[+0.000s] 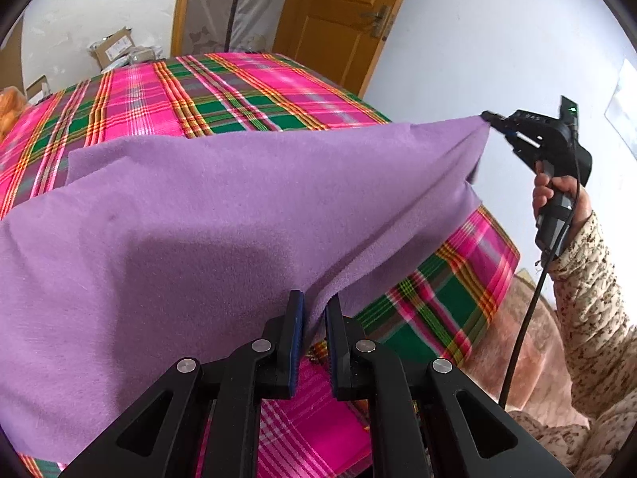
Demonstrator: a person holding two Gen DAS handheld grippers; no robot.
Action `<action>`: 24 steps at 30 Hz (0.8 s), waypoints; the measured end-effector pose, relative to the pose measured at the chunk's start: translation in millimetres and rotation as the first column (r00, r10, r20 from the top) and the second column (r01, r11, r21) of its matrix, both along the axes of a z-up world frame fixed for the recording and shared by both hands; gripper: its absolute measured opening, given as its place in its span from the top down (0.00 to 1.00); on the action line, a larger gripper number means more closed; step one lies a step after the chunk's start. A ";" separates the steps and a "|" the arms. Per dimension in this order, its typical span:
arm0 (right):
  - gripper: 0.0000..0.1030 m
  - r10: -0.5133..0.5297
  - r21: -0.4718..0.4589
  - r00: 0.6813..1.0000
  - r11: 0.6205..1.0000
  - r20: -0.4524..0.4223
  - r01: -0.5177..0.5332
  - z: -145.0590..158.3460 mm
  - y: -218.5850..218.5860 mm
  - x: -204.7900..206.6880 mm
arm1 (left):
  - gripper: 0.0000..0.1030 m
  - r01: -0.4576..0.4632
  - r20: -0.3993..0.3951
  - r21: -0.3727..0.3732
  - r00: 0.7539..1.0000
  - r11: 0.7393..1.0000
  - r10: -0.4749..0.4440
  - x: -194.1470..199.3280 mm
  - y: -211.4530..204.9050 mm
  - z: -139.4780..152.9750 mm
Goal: Fold clothes
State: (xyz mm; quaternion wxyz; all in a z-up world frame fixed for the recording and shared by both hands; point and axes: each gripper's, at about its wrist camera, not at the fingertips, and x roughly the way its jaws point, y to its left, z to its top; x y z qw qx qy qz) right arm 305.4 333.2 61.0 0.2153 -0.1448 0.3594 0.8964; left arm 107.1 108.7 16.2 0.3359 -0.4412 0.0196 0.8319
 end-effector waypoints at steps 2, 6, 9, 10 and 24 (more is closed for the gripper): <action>0.98 -0.015 -0.035 0.999 0.999 0.035 0.016 -10.8 2.2 4.3 | 0.90 0.001 0.004 -0.003 1.000 1.000 -0.001 0.6 0.9 -1.4; 0.98 -0.055 -0.103 0.995 0.993 0.087 0.064 -46.8 3.8 24.7 | 0.90 0.009 0.012 -0.014 1.000 1.000 -0.009 2.7 3.0 -5.4; 0.98 -0.074 -0.159 0.989 0.983 0.129 0.094 -75.4 7.4 39.8 | 0.90 0.014 0.015 -0.022 1.000 1.000 -0.014 3.0 3.2 -6.8; 1.00 -0.091 -0.168 0.986 0.979 0.141 0.114 -81.8 8.4 45.5 | 0.90 0.016 0.013 -0.024 1.000 1.000 -0.016 3.5 3.6 -6.7; 0.85 -0.033 -0.070 0.985 0.997 0.172 0.045 -69.2 -7.7 31.6 | 0.90 0.028 0.027 -0.024 0.999 0.999 -0.027 7.0 8.9 -10.4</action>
